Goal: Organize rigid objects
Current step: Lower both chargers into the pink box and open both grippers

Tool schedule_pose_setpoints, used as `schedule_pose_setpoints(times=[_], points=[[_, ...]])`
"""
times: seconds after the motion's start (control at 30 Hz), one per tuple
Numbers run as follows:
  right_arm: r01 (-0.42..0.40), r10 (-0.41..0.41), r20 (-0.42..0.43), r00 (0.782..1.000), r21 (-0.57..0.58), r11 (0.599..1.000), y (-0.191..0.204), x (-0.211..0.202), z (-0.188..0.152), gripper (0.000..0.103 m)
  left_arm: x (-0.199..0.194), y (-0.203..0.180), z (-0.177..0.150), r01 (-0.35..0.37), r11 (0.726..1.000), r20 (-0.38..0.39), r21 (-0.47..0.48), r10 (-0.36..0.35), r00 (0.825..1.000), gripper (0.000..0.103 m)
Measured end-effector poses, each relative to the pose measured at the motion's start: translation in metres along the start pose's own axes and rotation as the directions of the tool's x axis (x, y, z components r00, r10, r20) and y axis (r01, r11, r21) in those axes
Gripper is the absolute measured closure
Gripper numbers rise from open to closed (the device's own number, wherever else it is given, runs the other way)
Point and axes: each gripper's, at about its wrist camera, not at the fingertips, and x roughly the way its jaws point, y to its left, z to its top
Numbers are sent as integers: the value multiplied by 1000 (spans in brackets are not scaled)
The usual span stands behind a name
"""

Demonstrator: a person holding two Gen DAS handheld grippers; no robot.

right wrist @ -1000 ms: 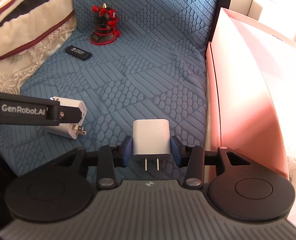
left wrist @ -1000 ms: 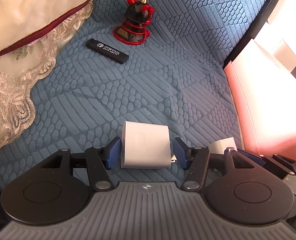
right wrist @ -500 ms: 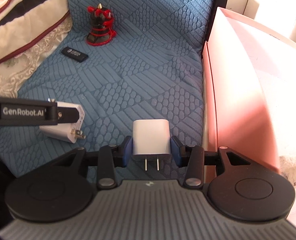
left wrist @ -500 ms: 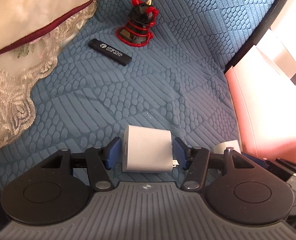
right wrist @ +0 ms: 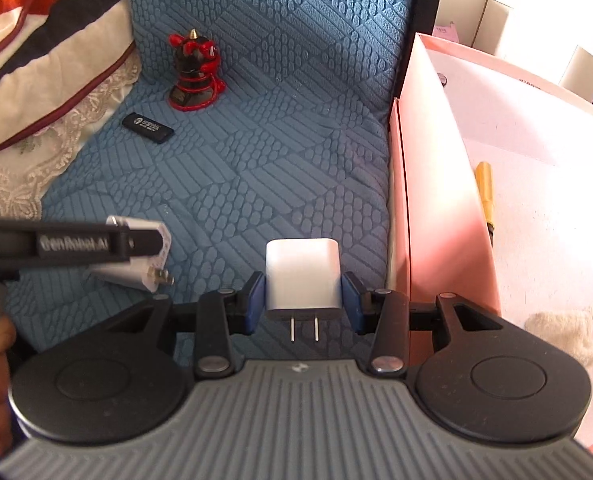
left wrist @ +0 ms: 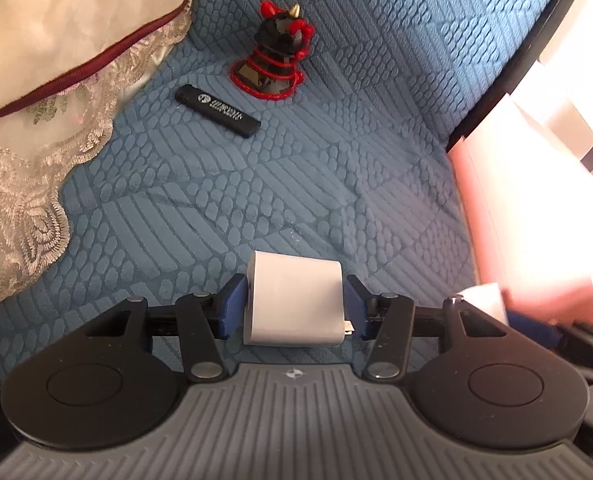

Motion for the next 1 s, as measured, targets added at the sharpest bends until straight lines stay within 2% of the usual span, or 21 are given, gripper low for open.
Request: schedule_pose_setpoints(times=[0.2, 0.47, 0.7, 1.0], points=[[-22, 21, 14, 1000, 16, 1000, 0, -13, 1, 58, -25, -5, 4, 48, 999, 46, 12, -49, 998, 45], [-52, 52, 89, 995, -2, 999, -2, -50, 20, 58, -71, -20, 15, 80, 996, 135, 29, -83, 987, 45], [-82, 81, 170, 982, -2, 997, -15, -90, 44, 58, -97, -33, 26, 132, 991, 179, 0, -130, 975, 45], [-58, 61, 271, 961, -21, 998, -36, -132, 71, 58, -129, -68, 50, 174, 984, 240, 28, -176, 955, 45]])
